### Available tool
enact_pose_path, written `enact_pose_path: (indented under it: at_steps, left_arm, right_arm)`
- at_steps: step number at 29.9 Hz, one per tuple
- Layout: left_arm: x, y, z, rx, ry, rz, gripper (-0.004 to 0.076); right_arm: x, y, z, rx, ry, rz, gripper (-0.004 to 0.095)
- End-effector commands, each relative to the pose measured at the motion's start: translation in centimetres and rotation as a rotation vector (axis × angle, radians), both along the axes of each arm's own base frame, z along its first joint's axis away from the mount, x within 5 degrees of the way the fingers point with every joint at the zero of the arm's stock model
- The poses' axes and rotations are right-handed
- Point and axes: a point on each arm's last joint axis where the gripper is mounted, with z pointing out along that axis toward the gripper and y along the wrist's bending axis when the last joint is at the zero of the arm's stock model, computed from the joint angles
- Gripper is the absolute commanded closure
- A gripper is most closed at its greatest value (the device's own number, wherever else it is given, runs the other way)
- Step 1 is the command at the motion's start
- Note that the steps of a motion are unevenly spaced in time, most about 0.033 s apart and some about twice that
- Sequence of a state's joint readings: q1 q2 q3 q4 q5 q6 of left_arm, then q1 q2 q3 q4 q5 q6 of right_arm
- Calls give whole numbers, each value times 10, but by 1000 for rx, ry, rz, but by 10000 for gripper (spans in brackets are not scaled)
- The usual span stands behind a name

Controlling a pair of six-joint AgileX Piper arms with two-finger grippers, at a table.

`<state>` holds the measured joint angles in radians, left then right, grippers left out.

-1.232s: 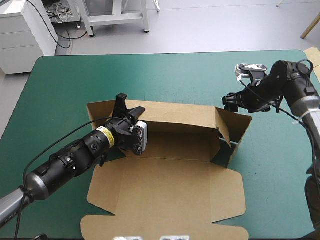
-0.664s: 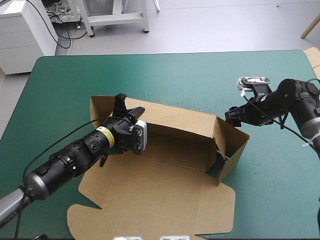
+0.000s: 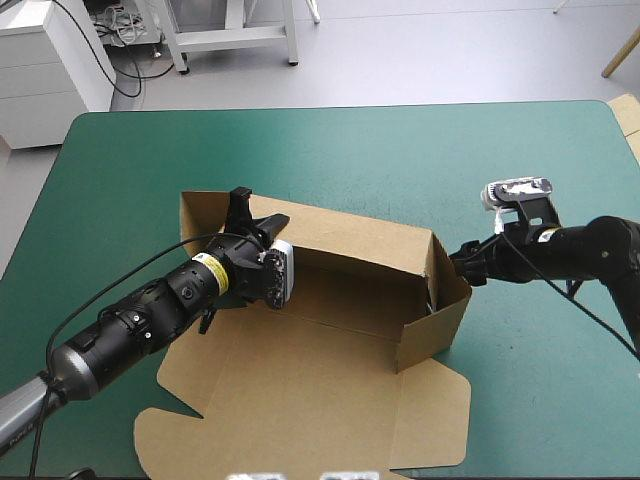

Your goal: Fold the box

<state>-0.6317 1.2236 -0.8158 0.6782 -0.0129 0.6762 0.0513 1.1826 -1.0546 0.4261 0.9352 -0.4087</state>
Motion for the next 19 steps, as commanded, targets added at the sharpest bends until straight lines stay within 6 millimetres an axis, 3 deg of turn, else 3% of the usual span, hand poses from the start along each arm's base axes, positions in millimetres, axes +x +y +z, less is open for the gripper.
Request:
enact_pose_path:
  at_steps: [1,10,19]
  left_arm:
    - [-3,-1,19,-84,-51,-21,731]
    - [-3,-1,19,-88,-50,-21,731]
    - [-3,-1,19,-84,-50,-21,731]
  right_arm:
    - [-15,-1,10,18,-113,-3,186]
    - [-39,6,-14,96,-131,52,186]
    - [-43,8,-24,92,-99,100,185]
